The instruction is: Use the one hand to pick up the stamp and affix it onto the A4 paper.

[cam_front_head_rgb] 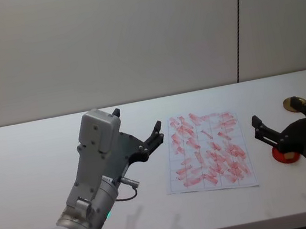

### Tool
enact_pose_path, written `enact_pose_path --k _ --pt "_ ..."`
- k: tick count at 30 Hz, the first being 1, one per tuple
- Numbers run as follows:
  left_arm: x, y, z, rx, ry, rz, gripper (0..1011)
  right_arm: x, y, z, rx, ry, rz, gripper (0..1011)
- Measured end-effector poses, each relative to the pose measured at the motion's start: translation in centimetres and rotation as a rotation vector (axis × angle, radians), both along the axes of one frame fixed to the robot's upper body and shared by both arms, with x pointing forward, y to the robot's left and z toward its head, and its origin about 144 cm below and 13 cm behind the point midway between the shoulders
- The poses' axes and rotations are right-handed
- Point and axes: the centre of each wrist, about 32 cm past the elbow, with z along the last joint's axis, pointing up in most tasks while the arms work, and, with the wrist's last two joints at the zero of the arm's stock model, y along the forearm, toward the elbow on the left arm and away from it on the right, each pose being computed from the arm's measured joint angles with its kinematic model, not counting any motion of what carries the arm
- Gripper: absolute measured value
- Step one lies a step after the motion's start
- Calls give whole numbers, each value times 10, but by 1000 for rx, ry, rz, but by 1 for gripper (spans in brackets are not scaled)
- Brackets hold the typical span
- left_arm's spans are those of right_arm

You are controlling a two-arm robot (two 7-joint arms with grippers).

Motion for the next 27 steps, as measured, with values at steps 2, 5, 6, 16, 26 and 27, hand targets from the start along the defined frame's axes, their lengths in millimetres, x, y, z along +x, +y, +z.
enact_pose_path --k 2,5,6,16,26,27 --pt "0 0 0 0 0 0 993 0 0 0 0 0 0 1001" --pt "0 0 0 0 0 0 993 0 0 0 0 0 0 1001" --pt "0 0 0 0 0 0 993 0 0 0 0 0 0 1001" --pt "0 0 0 0 0 0 993 0 0 0 0 0 0 1001" --pt "0 0 0 0 0 0 993 0 0 0 0 0 0 1001" --pt "0 0 0 0 0 0 993 0 0 0 0 0 0 1001"
